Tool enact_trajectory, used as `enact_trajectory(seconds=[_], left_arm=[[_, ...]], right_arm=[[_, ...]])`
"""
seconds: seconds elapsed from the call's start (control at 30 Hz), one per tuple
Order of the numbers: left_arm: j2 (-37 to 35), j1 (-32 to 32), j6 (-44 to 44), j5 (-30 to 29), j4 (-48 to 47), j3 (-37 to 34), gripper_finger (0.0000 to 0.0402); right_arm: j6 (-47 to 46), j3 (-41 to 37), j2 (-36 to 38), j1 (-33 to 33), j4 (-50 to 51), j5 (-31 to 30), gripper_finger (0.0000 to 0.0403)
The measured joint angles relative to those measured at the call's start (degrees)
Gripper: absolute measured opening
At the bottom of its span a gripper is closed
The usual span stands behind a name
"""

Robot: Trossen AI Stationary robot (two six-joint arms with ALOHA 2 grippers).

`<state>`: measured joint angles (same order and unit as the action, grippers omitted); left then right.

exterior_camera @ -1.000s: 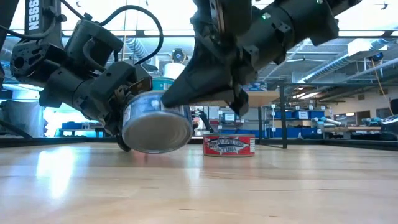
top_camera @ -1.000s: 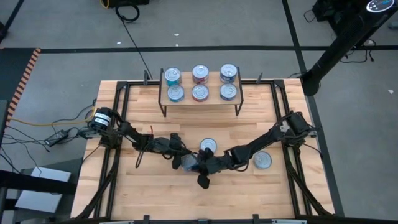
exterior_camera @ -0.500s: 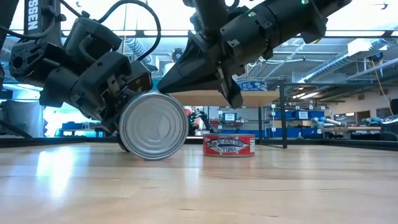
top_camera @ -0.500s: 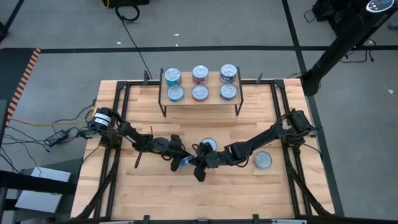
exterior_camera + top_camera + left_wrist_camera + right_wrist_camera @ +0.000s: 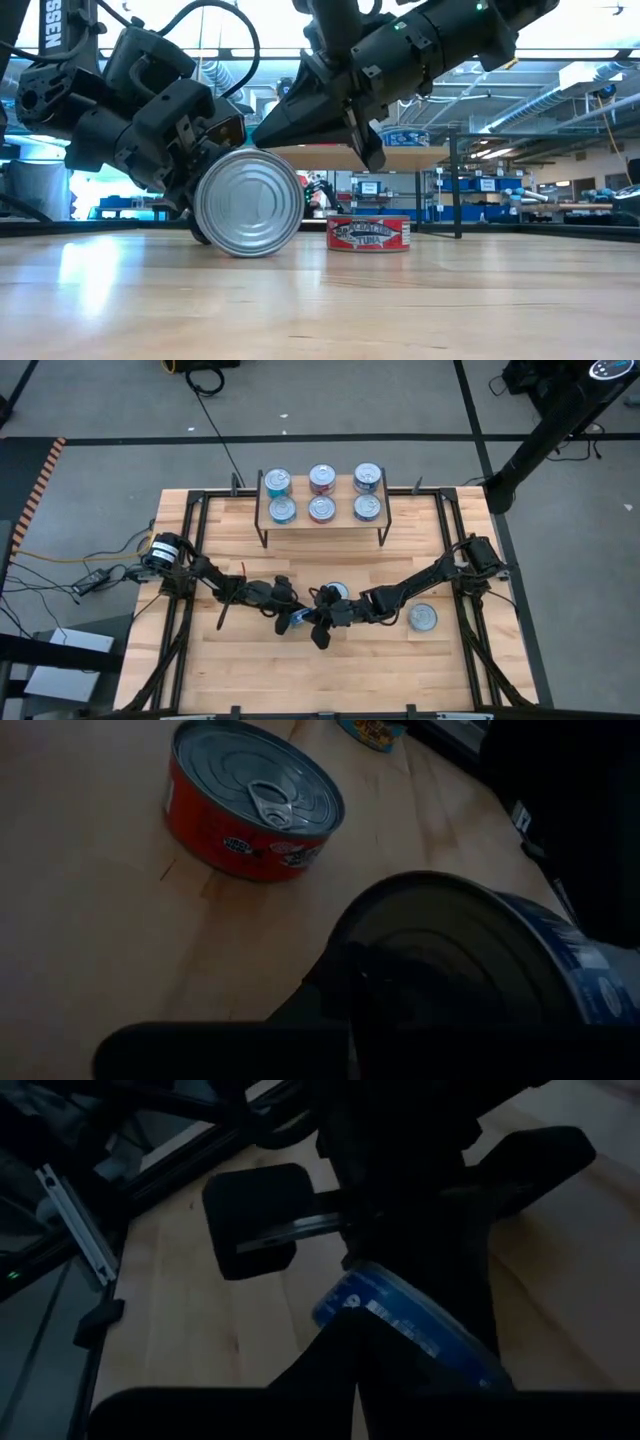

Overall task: Stack canned seafood by type on shelf
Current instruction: Stack the blue tuna can on top of the other blue tuna can on the shelf

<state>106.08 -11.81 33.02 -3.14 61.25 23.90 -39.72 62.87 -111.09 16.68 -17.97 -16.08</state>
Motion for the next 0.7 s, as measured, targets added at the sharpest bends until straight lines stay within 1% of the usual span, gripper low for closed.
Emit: enact_trajectory(seconds=[0.2, 0.4, 0.57, 0.7], left_arm=[[0.0, 0.1, 0.2, -0.1, 0.5, -0.3, 0.0001], [0.0, 0.1, 2.1, -0.2, 4.2, -2.1, 0.0001], [0.0, 0.1, 3.7, -0.6, 7.2, -3.6, 0.0001], [0.0, 0.1, 3.9, -0.9, 7.7, -3.9, 0.0001]], right_arm=[[0.9, 0.0, 0.1, -0.9, -0.2, 2.4, 0.0019], [1.1, 0.0, 0.1, -0.9, -0.3, 2.7, 0.0032], [2.9, 0.0, 0.1, -1.3, -0.5, 6.2, 0.0056], [4.3, 0.0, 0.7, -1.3, -0.2, 6.7, 0.0086]])
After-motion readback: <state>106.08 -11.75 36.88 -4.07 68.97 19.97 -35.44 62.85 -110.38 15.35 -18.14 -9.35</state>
